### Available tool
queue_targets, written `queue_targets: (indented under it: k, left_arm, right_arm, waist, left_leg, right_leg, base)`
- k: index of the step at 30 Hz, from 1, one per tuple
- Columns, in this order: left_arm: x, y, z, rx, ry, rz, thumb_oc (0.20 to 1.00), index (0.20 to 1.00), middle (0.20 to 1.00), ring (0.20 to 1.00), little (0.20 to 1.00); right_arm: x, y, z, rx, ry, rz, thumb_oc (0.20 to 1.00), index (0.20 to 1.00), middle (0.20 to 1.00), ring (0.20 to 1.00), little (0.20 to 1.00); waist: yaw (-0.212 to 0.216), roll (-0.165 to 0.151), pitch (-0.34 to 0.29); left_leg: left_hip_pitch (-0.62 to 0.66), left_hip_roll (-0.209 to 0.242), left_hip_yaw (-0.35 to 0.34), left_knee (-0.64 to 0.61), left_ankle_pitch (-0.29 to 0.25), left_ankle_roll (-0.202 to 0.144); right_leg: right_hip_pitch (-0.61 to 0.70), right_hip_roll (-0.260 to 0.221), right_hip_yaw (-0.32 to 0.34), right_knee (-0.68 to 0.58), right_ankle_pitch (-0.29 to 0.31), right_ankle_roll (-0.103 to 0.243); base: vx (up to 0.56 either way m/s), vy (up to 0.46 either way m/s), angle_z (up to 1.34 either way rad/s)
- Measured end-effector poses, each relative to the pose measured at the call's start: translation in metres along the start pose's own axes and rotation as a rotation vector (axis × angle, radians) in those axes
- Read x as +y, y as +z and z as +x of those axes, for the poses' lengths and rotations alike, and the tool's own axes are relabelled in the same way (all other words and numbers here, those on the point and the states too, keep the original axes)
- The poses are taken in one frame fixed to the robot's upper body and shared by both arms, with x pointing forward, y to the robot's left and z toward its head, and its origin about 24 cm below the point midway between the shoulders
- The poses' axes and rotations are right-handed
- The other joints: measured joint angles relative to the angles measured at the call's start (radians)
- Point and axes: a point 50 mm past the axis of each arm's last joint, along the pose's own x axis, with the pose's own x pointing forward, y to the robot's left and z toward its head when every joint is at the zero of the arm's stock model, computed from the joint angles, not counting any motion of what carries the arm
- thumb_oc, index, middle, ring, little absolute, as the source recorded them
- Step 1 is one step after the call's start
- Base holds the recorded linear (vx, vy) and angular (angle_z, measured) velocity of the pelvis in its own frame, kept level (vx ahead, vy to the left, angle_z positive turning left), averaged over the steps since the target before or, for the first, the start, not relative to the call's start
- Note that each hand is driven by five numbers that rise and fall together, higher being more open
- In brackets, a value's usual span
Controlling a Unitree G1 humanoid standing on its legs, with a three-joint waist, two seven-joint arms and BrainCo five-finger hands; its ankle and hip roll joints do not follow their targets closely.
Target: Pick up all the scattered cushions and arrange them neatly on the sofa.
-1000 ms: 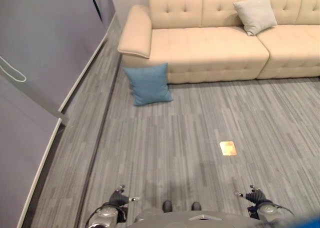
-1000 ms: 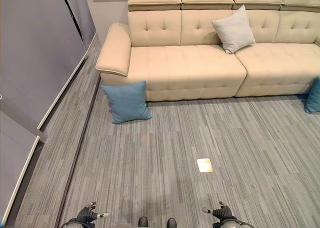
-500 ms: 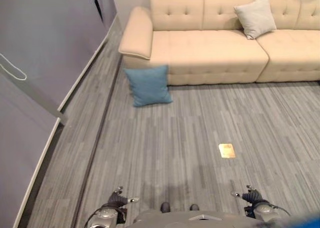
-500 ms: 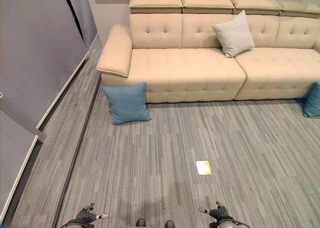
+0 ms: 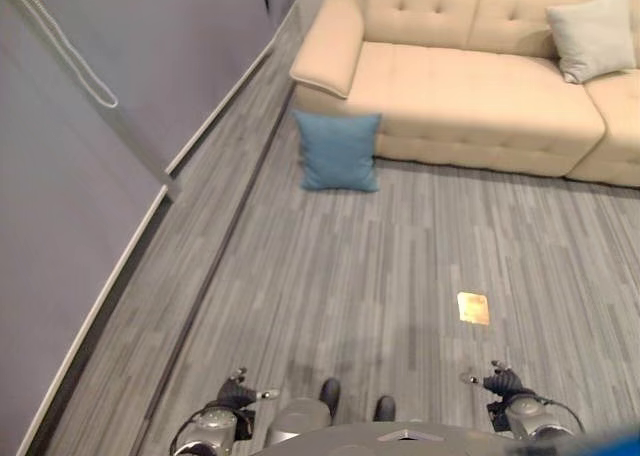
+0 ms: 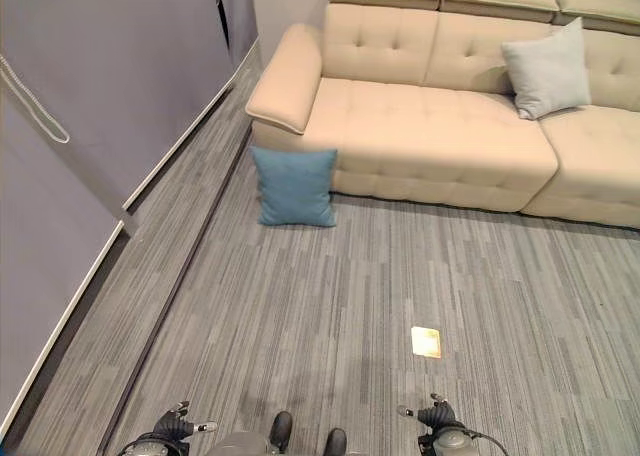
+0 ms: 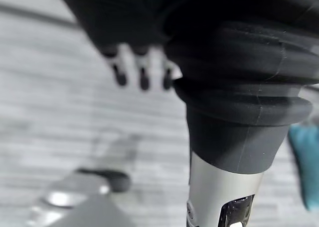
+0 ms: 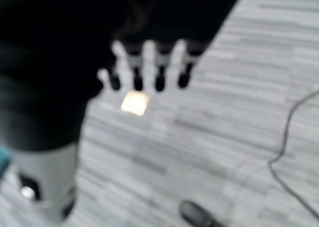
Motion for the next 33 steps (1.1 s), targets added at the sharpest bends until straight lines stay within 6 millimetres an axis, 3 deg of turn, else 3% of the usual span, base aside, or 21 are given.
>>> queue_targets:
  k: [2,4,8,12,13,15,16,19,21,23,24,26,27,28,31,33]
  left_arm:
    - [0.002,-0.003,0.000,0.014,0.007,-0.007,1.000,1.000,1.000,1.000,1.000]
    - [0.003,-0.020,-0.004,0.067,0.012,-0.005,1.000,1.000,1.000,1.000,1.000]
    - [0.007,-0.020,-0.004,0.075,0.024,-0.012,1.000,1.000,1.000,1.000,1.000]
    - [0.015,-0.013,-0.002,0.059,0.047,-0.026,1.000,1.000,1.000,1.000,1.000]
    - [0.020,-0.007,0.000,0.044,0.056,-0.020,1.000,1.000,1.000,1.000,1.000]
    - [0.028,-0.001,0.001,0.028,0.076,-0.013,1.000,1.000,1.000,1.000,1.000]
    - [0.034,-0.001,0.001,0.031,0.092,-0.014,1.000,1.000,1.000,1.000,1.000]
    - [0.035,0.000,0.001,0.029,0.095,-0.014,1.000,1.000,1.000,1.000,1.000]
    - [0.030,-0.006,0.000,0.044,0.087,-0.019,1.000,1.000,1.000,1.000,1.000]
    - [0.027,-0.014,-0.002,0.066,0.079,-0.021,1.000,1.000,1.000,1.000,1.000]
    - [0.019,-0.014,-0.002,0.064,0.060,-0.021,1.000,1.000,1.000,1.000,1.000]
    - [0.019,-0.016,-0.003,0.068,0.057,-0.022,1.000,1.000,1.000,1.000,1.000]
    - [0.018,-0.015,-0.002,0.066,0.056,-0.023,1.000,1.000,1.000,1.000,1.000]
    - [0.017,-0.009,-0.001,0.052,0.052,-0.024,1.000,1.000,1.000,1.000,1.000]
    - [0.016,-0.007,0.000,0.044,0.050,-0.024,1.000,1.000,1.000,1.000,1.000]
    - [0.016,-0.002,0.001,0.031,0.049,-0.016,1.000,1.000,1.000,1.000,1.000]
  right_arm:
    - [0.002,0.001,0.000,-0.001,0.006,0.002,1.000,1.000,1.000,1.000,1.000]
    - [0.001,0.004,0.001,-0.009,0.002,0.001,1.000,1.000,1.000,1.000,1.000]
    - [0.004,0.009,0.001,-0.017,0.010,0.002,1.000,1.000,1.000,1.000,1.000]
    - [0.010,0.019,0.002,-0.047,0.030,-0.026,1.000,1.000,1.000,1.000,1.000]
    - [0.012,0.028,0.002,-0.078,0.040,-0.059,1.000,1.000,1.000,1.000,1.000]
    - [0.017,0.025,0.001,-0.073,0.060,-0.092,1.000,1.000,1.000,1.000,1.000]
    - [0.020,0.022,0.000,-0.067,0.071,-0.096,1.000,1.000,1.000,1.000,1.000]
    - [0.022,0.019,-0.001,-0.065,0.077,-0.094,1.000,1.000,1.000,1.000,1.000]
    - [0.025,0.017,-0.001,-0.058,0.082,-0.088,1.000,1.000,1.000,1.000,1.000]
    - [0.028,0.010,-0.003,-0.039,0.091,-0.085,1.000,1.000,1.000,1.000,1.000]
    - [0.029,0.002,-0.005,-0.022,0.099,-0.077,1.000,1.000,1.000,1.000,1.000]
    - [0.029,0.004,-0.004,-0.025,0.101,-0.071,1.000,1.000,1.000,1.000,1.000]
    - [0.027,0.011,-0.003,-0.045,0.095,-0.050,1.000,1.000,1.000,1.000,1.000]
    - [0.025,0.022,-0.001,-0.076,0.089,-0.045,1.000,1.000,1.000,1.000,1.000]
    - [0.025,0.023,-0.001,-0.076,0.088,-0.043,1.000,1.000,1.000,1.000,1.000]
    - [0.025,0.030,0.000,-0.093,0.079,-0.046,1.000,1.000,1.000,1.000,1.000]
  waist:
    - [-0.003,-0.018,0.019]
    - [-0.003,-0.008,0.015]
    - [0.002,-0.024,0.018]
    - [0.003,-0.029,0.015]
    - [0.002,-0.031,0.018]
    - [-0.001,-0.037,0.022]
    - [-0.008,-0.059,0.018]
    - [-0.014,-0.080,0.017]
    - [-0.024,-0.098,0.006]
    - [-0.030,-0.087,0.002]
    - [-0.032,-0.069,-0.001]
    - [-0.022,-0.076,-0.002]
    - [-0.018,-0.088,0.002]
    - [-0.006,-0.106,0.016]
    - [0.004,-0.114,0.024]
    - [0.011,-0.124,0.038]
  left_leg:
    - [0.000,0.016,0.079,0.007,-0.011,0.021]
    - [0.054,0.040,0.065,-0.029,-0.011,0.029]
    - [0.079,0.011,0.066,-0.050,-0.007,0.081]
    - [0.113,-0.001,0.076,-0.061,-0.015,0.114]
    - [0.116,0.002,0.072,-0.058,-0.019,0.127]
    - [0.141,0.003,0.053,-0.062,-0.033,0.127]
    - [0.164,-0.004,0.039,-0.080,-0.027,0.134]
    - [0.188,-0.010,0.011,-0.101,-0.033,0.125]
    - [0.203,-0.027,-0.030,-0.105,-0.040,0.127]
    - [0.217,-0.024,-0.069,-0.097,-0.061,0.114]
    - [0.195,-0.013,-0.104,-0.018,-0.102,0.071]
    - [0.149,-0.024,-0.098,0.103,-0.132,0.026]
    - [0.078,-0.043,-0.073,0.235,-0.145,0.004]
    - [-0.039,-0.050,-0.004,0.426,-0.165,0.001]
    - [-0.081,-0.012,0.021,0.387,-0.167,0.008]
    - [-0.097,-0.008,0.011,0.241,-0.150,-0.002]
  right_leg:
    - [0.000,-0.018,-0.017,0.002,0.000,-0.008]
    - [0.007,-0.016,-0.012,0.008,-0.003,0.006]
    - [0.001,-0.048,-0.008,0.053,-0.016,0.044]
    - [-0.078,-0.085,0.011,0.269,-0.081,0.088]
    - [-0.153,-0.103,0.020,0.425,-0.095,0.113]
    - [-0.209,-0.089,0.098,0.496,-0.142,0.146]
    - [-0.228,-0.044,0.179,0.465,-0.144,0.139]
    - [-0.254,0.003,0.230,0.407,-0.134,0.121]
    - [-0.256,0.010,0.234,0.304,-0.067,0.088]
    - [-0.209,0.018,0.242,0.250,-0.013,0.049]
    - [-0.137,0.027,0.201,0.167,-0.005,0.026]
    - [-0.093,0.032,0.194,0.104,0.025,-0.011]
    - [-0.088,0.027,0.193,0.088,0.023,-0.019]
    - [-0.053,0.018,0.183,0.035,0.040,-0.054]
    - [-0.009,0.037,0.166,0.005,0.034,-0.076]
    - [0.002,0.038,0.168,-0.001,0.006,-0.060]
  base:
    - [0.06,0.100,0.54]
    - [0.05,0.111,0.00]
    - [0.08,0.171,-0.03]
    - [0.07,0.117,-0.12]
    - [0.11,0.048,0.07]
    - [0.20,-0.004,0.30]
    - [0.25,-0.063,0.45]
    - [0.16,-0.065,0.38]
    - [0.30,-0.141,0.56]
    - [0.19,-0.102,0.71]
    - [0.12,-0.083,0.79]
    - [0.09,-0.077,0.47]
    - [0.08,-0.054,0.11]
    - [0.06,-0.027,0.08]
    - [0.15,0.032,0.18]
    - [0.13,0.078,0.05]
